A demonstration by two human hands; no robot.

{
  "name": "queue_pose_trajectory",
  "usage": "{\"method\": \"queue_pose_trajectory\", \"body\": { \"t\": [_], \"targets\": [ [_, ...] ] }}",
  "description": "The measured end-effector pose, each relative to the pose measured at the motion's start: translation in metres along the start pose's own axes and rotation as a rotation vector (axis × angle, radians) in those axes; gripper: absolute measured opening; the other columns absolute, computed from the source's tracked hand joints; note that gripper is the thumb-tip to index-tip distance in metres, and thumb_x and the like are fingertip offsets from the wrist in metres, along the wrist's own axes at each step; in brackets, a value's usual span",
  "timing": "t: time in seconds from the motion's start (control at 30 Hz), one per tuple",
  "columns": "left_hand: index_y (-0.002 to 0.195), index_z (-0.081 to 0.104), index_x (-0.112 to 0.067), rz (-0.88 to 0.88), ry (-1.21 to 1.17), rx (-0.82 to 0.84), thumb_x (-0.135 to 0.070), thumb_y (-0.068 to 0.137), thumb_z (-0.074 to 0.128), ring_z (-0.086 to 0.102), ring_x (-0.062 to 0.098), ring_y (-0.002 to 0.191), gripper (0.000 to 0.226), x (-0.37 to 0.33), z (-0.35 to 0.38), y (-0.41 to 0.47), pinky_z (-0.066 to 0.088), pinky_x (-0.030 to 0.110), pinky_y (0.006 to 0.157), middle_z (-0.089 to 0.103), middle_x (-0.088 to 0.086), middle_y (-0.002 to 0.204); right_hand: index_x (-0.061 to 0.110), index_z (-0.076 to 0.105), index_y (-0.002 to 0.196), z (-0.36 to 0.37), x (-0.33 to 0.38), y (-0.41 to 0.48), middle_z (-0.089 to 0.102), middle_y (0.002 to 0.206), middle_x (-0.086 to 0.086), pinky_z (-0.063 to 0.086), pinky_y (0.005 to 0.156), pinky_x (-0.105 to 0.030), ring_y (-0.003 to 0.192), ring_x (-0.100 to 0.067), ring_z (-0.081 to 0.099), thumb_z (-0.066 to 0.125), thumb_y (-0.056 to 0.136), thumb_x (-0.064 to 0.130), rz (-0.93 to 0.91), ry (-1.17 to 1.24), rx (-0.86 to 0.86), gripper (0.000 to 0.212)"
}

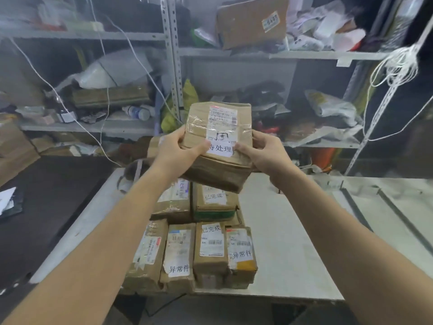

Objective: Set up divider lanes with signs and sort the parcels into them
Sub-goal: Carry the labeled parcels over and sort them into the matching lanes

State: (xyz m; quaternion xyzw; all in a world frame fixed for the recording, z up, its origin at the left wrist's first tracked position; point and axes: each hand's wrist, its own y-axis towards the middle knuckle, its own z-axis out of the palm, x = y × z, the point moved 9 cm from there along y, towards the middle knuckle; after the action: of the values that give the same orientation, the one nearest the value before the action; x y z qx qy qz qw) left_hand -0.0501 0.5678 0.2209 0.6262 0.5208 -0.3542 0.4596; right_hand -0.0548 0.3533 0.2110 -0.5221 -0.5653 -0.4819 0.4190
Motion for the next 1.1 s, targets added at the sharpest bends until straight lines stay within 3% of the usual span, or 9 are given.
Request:
{"method": "queue_pose_trajectory", "body": {
  "t": [0.23,0.33,0.47,0.6,0.73,0.87,0.97,1.1],
  "targets": [
    [0.123,0.063,-0.033,-0.048,-0.052,0.125,-0.035,0.083,0.077,0.063,0.004,0.103,0.043,-0.016,0.174,0.003,0.053,0.027,0.087,0.069,-0.017,0.11,0.02,0.07,0.119,-0.161,-0.068,-0.001,0.076,0.104,0.006,0.062,0.079,-0.034,0.093,-0.012,0.074,0.071,0.091,0.016,0.077,-0.046,-0.068,0.029],
    [0.128,0.06,-0.031,-0.115,-0.075,0.182,-0.03,0.085,0.075,0.061,0.004,0.104,0.045,0.001,0.249,-0.003,0.051,0.02,0.08,0.066,-0.016,0.113,0.018,0.068,0.123,-0.214,-0.12,0.001,0.075,0.109,0.005,0.062,0.077,-0.03,0.096,-0.012,0.073,0.072,0.09,0.016,0.146,-0.065,-0.054,0.033],
    [0.128,0.062,-0.029,-0.228,-0.061,0.19,-0.032,0.084,0.076,0.062,0.008,0.107,0.047,0.044,0.325,-0.005,0.05,0.02,0.081,0.068,-0.013,0.116,0.016,0.068,0.124,-0.262,-0.197,0.006,0.072,0.116,0.004,0.058,0.093,-0.037,0.107,-0.013,0.068,0.073,0.089,0.014,0.226,-0.118,-0.037,0.035],
    [0.126,0.064,-0.029,-0.355,-0.091,0.158,-0.028,0.08,0.08,0.063,0.009,0.105,0.049,0.097,0.371,-0.006,0.048,0.016,0.075,0.069,-0.013,0.114,0.013,0.066,0.127,-0.278,-0.265,0.012,0.071,0.119,0.002,0.056,0.096,-0.041,0.11,-0.015,0.067,0.074,0.087,0.013,0.323,-0.138,-0.015,0.041],
    [0.125,0.064,-0.032,-0.442,-0.133,0.165,-0.022,0.078,0.082,0.065,0.006,0.105,0.051,0.141,0.405,-0.008,0.051,0.015,0.076,0.071,-0.016,0.112,0.017,0.068,0.117,-0.284,-0.312,0.016,0.073,0.112,0.006,0.059,0.09,-0.04,0.101,-0.013,0.069,0.072,0.087,0.014,0.414,-0.201,-0.014,0.03],
    [0.127,0.062,-0.034,-0.484,-0.172,0.189,-0.015,0.08,0.081,0.065,0.003,0.103,0.054,0.169,0.431,-0.006,0.053,0.014,0.077,0.071,-0.016,0.112,0.019,0.064,0.116,-0.289,-0.339,0.016,0.069,0.11,0.006,0.057,0.085,-0.032,0.1,-0.015,0.067,0.07,0.09,0.014,0.5,-0.277,-0.03,0.028],
    [0.124,0.06,-0.041,-0.512,-0.177,0.21,-0.013,0.081,0.08,0.066,0.003,0.103,0.055,0.184,0.447,-0.006,0.053,0.016,0.08,0.071,-0.018,0.111,0.016,0.064,0.116,-0.292,-0.353,0.018,0.07,0.112,0.001,0.054,0.087,-0.035,0.097,-0.018,0.063,0.069,0.09,0.014,0.54,-0.363,-0.037,0.027],
    [0.125,0.053,-0.05,-0.516,-0.135,0.257,-0.014,0.084,0.077,0.064,0.0,0.107,0.059,0.196,0.458,-0.01,0.051,0.018,0.089,0.069,-0.021,0.115,0.015,0.064,0.12,-0.293,-0.364,0.015,0.07,0.115,-0.004,0.044,0.076,-0.029,0.089,-0.019,0.055,0.065,0.092,0.016,0.597,-0.445,-0.054,0.028]
  ]
}}
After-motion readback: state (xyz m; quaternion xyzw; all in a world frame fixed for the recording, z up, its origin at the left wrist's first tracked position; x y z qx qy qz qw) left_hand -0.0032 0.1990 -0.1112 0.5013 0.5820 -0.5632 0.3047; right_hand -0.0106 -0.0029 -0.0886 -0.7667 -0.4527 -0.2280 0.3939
